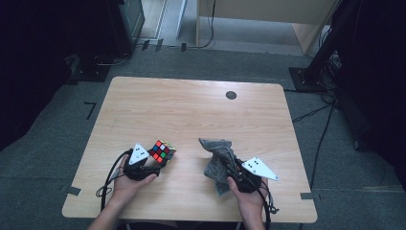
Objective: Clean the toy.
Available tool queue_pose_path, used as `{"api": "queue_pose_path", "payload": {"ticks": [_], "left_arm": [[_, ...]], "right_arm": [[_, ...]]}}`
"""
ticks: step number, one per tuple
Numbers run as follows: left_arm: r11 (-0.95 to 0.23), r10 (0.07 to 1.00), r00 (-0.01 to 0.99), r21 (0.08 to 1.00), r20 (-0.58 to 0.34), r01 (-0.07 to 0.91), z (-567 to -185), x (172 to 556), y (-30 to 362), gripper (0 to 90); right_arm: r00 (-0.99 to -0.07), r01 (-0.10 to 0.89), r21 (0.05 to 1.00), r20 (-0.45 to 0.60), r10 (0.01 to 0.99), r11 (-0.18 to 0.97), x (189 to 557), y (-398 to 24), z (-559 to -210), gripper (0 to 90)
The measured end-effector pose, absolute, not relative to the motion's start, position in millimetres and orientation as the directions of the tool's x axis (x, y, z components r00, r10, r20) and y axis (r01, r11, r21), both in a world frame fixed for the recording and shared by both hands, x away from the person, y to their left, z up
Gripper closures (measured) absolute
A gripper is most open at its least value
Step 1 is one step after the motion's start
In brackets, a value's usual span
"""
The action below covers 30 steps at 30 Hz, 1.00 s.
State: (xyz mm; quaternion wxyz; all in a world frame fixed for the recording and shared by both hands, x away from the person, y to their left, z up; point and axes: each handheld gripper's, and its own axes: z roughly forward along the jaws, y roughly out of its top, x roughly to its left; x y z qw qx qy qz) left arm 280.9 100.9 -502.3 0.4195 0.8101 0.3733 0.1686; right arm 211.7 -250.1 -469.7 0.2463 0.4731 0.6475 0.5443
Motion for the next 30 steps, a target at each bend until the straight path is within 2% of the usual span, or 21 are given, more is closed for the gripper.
{"api": "queue_pose_path", "payload": {"ticks": [4, 11, 30], "left_arm": [[-0.409, 0.759, 0.651, 0.777, 0.0, 0.478, -504.2, 281.0, 95.3, 34.3], [-0.384, 0.764, 0.644, 0.77, -0.045, 0.509, -505.8, 283.7, 92.0, 34.1], [-0.401, 0.763, 0.646, 0.776, -0.012, 0.488, -510.2, 283.7, 86.9, 33.2]], "right_arm": [[-0.423, 0.352, 0.935, 0.199, 0.884, -0.042, 212.4, -251.9, -471.3, 72.0], [-0.42, 0.36, 0.932, 0.2, 0.885, -0.04, 212.7, -251.4, -472.8, 71.7], [-0.422, 0.363, 0.931, 0.194, 0.886, -0.032, 212.9, -249.7, -474.7, 71.7]]}}
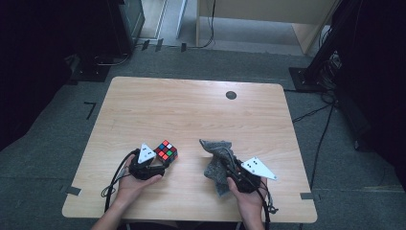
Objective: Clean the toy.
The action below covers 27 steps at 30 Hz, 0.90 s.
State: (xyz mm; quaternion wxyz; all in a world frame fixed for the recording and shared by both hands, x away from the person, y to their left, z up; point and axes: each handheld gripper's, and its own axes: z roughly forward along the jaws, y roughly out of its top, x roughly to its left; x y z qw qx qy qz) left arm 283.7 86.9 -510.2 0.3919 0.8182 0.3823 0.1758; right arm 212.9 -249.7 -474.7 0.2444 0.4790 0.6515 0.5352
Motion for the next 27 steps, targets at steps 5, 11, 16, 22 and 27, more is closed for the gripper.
{"api": "queue_pose_path", "payload": {"ticks": [5, 11, 16, 22, 27], "left_arm": [[-0.385, 0.763, 0.645, 0.782, -0.028, 0.49, -508.3, 284.0, 89.9, 31.6], [-0.335, 0.762, 0.642, 0.795, -0.087, 0.506, -499.4, 280.1, 102.5, 18.2], [-0.309, 0.752, 0.652, 0.82, -0.1, 0.482, -490.6, 272.4, 111.8, 16.2], [-0.318, 0.748, 0.658, 0.826, -0.082, 0.465, -488.9, 263.0, 119.8, 14.8], [-0.297, 0.77, 0.631, 0.825, -0.091, 0.481, -489.3, 261.6, 133.5, 14.6]], "right_arm": [[-0.415, 0.354, 0.934, 0.194, 0.889, -0.039, 213.8, -253.6, -471.8, 71.5], [-0.374, 0.327, 0.944, 0.174, 0.911, -0.046, 222.1, -272.7, -460.3, 71.0], [-0.346, 0.34, 0.94, 0.131, 0.929, -0.006, 232.8, -281.9, -464.6, 70.8], [-0.346, 0.382, 0.924, 0.131, 0.929, 0.011, 246.7, -278.9, -480.1, 70.4], [-0.341, 0.421, 0.907, 0.137, 0.93, 0.021, 257.8, -274.9, -496.5, 69.8]]}}
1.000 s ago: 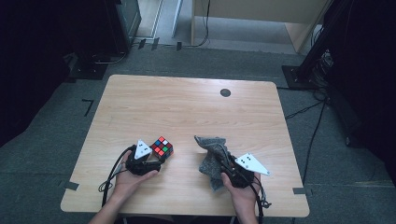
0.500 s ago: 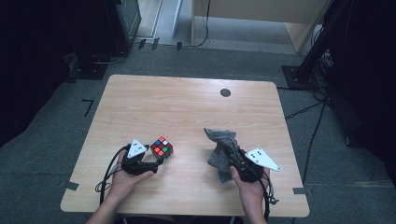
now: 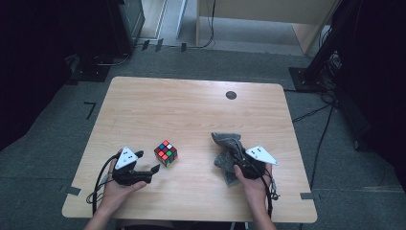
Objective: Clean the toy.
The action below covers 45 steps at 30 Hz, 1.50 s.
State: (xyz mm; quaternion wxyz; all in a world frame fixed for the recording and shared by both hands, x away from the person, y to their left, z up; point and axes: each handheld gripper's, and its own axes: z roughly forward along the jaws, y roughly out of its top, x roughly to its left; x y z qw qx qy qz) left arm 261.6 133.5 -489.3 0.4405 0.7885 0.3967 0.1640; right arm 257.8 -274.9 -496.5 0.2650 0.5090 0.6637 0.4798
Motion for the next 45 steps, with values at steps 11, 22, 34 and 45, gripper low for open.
{"api": "queue_pose_path", "payload": {"ticks": [11, 22, 34, 45], "left_arm": [[-0.246, 0.798, 0.585, 0.811, -0.141, 0.531, -497.0, 268.6, 159.1, 14.4], [-0.228, 0.823, 0.546, 0.79, -0.156, 0.569, -508.1, 274.8, 168.5, 14.3], [-0.239, 0.828, 0.542, 0.786, -0.142, 0.57, -507.3, 274.9, 169.0, 14.3], [-0.222, 0.845, 0.52, 0.804, -0.123, 0.552, -486.7, 268.7, 184.5, 14.2]], "right_arm": [[-0.344, 0.456, 0.887, 0.099, 0.934, 0.074, 263.2, -267.7, -509.3, 67.6], [-0.338, 0.459, 0.888, 0.131, 0.932, 0.041, 264.3, -270.6, -505.2, 26.9], [-0.365, 0.435, 0.899, 0.132, 0.921, 0.044, 256.0, -265.8, -481.9, 10.5], [-0.35, 0.435, 0.899, 0.108, 0.93, 0.06, 239.2, -302.8, -454.5, 2.7]]}}
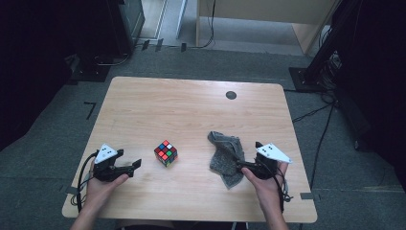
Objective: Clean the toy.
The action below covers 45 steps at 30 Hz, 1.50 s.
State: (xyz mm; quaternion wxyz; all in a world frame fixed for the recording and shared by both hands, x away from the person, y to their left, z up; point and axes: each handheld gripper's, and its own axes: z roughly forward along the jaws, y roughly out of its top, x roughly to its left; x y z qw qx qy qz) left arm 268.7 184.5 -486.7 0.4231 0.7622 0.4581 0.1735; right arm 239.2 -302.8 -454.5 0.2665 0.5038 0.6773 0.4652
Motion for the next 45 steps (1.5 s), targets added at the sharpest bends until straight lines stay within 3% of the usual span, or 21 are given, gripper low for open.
{"api": "queue_pose_path", "payload": {"ticks": [10, 27, 37, 41, 45], "left_arm": [[-0.209, 0.861, 0.497, 0.815, -0.109, 0.54, -486.5, 251.5, 209.3, 14.4], [-0.277, 0.865, 0.498, 0.762, -0.068, 0.585, -507.4, 231.0, 228.0, 13.6], [-0.33, 0.874, 0.486, 0.718, -0.013, 0.612, -514.7, 233.5, 221.1, 13.6], [-0.362, 0.871, 0.49, 0.707, 0.024, 0.608, -517.3, 233.1, 216.4, 13.2], [-0.358, 0.87, 0.493, 0.707, 0.015, 0.61, -517.7, 234.1, 217.1, 12.9]], "right_arm": [[-0.292, 0.439, 0.898, 0.098, 0.951, 0.042, 213.7, -350.4, -448.3, 2.3], [-0.193, 0.518, 0.855, 0.119, 0.974, -0.002, 183.3, -404.3, -483.5, 2.3], [-0.144, 0.683, 0.731, 0.111, 0.983, 0.018, 180.1, -414.4, -525.5, 2.1], [-0.144, 0.684, 0.73, 0.112, 0.983, 0.017, 180.6, -414.0, -525.4, 3.1], [-0.157, 0.692, 0.716, 0.027, 0.987, 0.09, 181.5, -406.0, -526.3, 3.4]]}}
